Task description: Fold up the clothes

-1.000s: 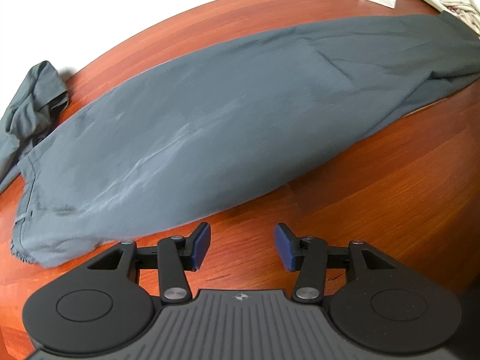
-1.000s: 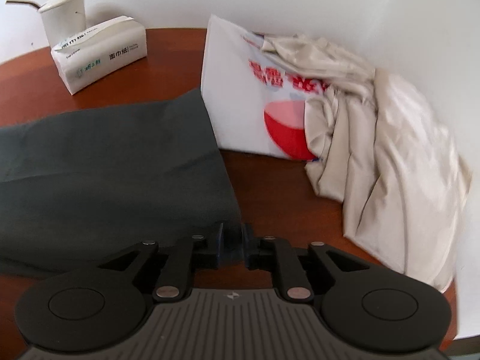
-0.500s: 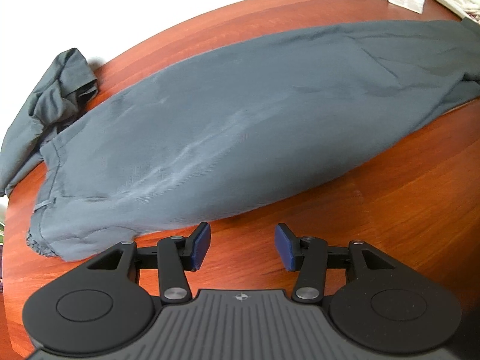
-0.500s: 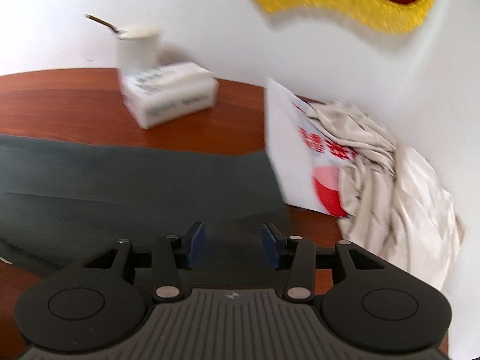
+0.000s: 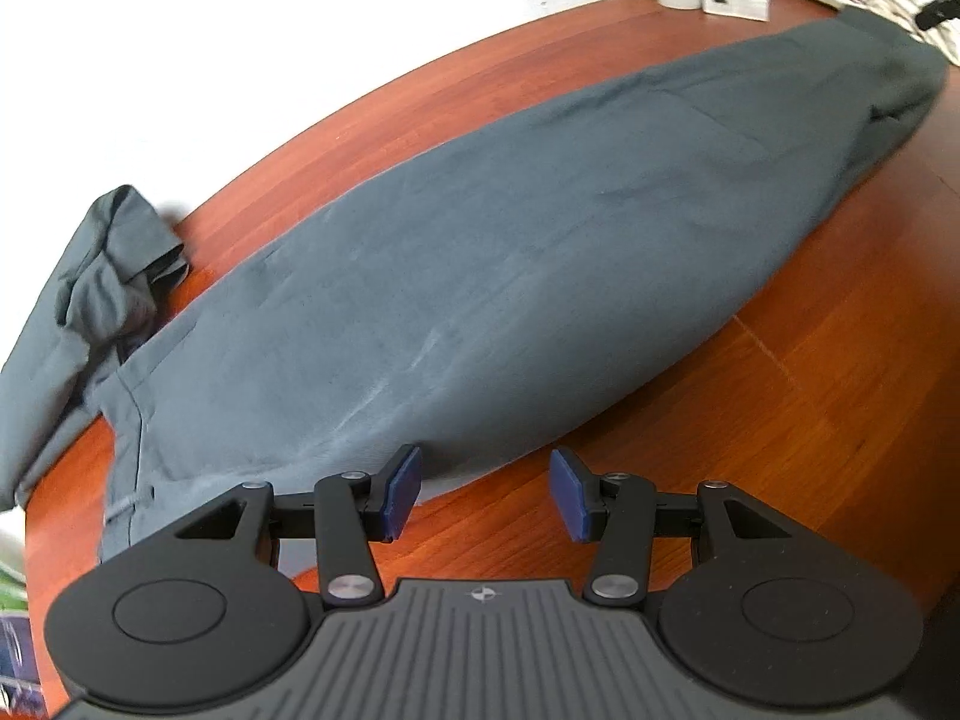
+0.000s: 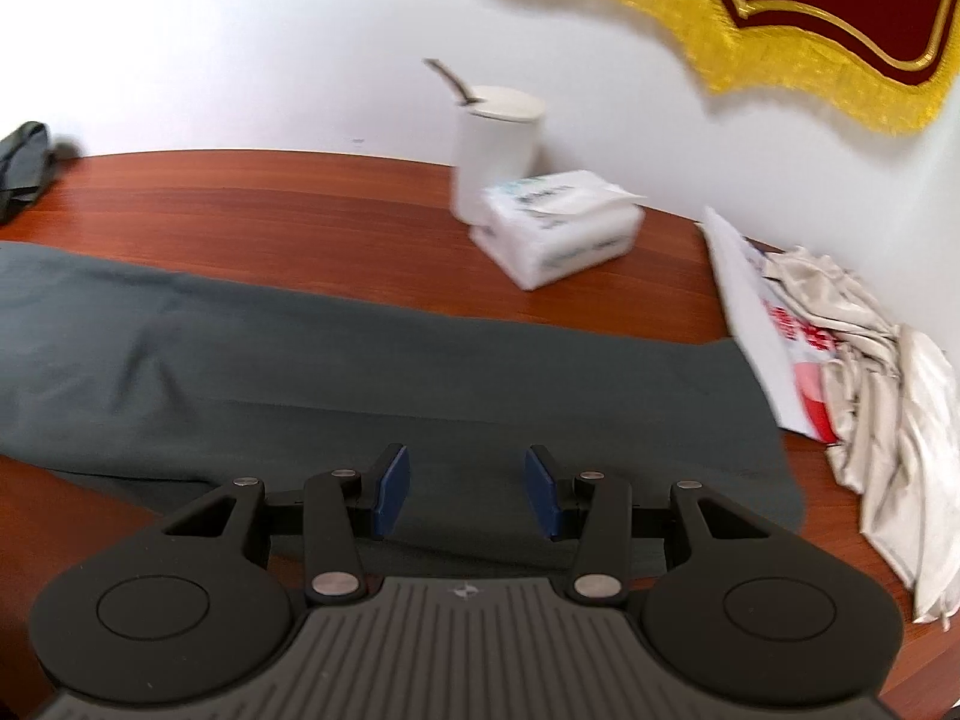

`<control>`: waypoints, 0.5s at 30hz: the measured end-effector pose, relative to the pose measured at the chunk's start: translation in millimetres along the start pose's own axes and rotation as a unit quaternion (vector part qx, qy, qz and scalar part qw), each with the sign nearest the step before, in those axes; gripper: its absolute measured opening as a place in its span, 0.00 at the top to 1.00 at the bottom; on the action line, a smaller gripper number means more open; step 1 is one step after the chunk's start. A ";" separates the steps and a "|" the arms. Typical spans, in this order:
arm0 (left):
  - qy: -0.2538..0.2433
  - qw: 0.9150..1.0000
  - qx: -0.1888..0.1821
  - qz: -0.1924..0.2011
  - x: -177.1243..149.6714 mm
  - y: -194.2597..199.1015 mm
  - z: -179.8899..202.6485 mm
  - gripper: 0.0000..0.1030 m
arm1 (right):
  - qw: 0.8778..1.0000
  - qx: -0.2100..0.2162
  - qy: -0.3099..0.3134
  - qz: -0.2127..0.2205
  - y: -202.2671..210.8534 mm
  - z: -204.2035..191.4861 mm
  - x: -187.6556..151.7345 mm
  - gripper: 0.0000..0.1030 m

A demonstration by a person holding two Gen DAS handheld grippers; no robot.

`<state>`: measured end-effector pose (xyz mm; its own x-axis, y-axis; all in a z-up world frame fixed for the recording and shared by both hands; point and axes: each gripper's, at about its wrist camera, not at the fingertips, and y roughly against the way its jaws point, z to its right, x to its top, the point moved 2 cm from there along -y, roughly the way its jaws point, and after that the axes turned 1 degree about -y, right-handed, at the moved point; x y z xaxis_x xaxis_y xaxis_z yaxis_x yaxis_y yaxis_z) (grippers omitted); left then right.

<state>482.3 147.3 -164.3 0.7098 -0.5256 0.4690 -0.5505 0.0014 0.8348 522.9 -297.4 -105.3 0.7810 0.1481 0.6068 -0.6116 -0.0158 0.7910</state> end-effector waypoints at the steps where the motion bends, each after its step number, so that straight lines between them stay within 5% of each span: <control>1: -0.007 1.000 -0.004 0.003 -1.5 -0.7 -2.9 0.53 | 1.000 0.004 -0.001 0.001 2.4 -9.2 -0.3 0.52; 8: -0.096 0.994 -0.022 0.037 -7.2 -7.3 -7.5 0.53 | 1.000 0.029 0.008 0.008 21.6 -77.7 -0.9 0.50; 15: -0.215 0.973 -0.032 0.072 -10.9 -17.9 6.3 0.53 | 0.999 0.049 0.019 0.012 32.1 -134.8 -6.1 0.49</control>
<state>481.6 147.7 -186.2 0.3700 -0.8239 0.4293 -0.5922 0.1469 0.7923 481.4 -165.5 -94.1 0.7595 0.1842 0.6239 -0.6136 -0.1159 0.7811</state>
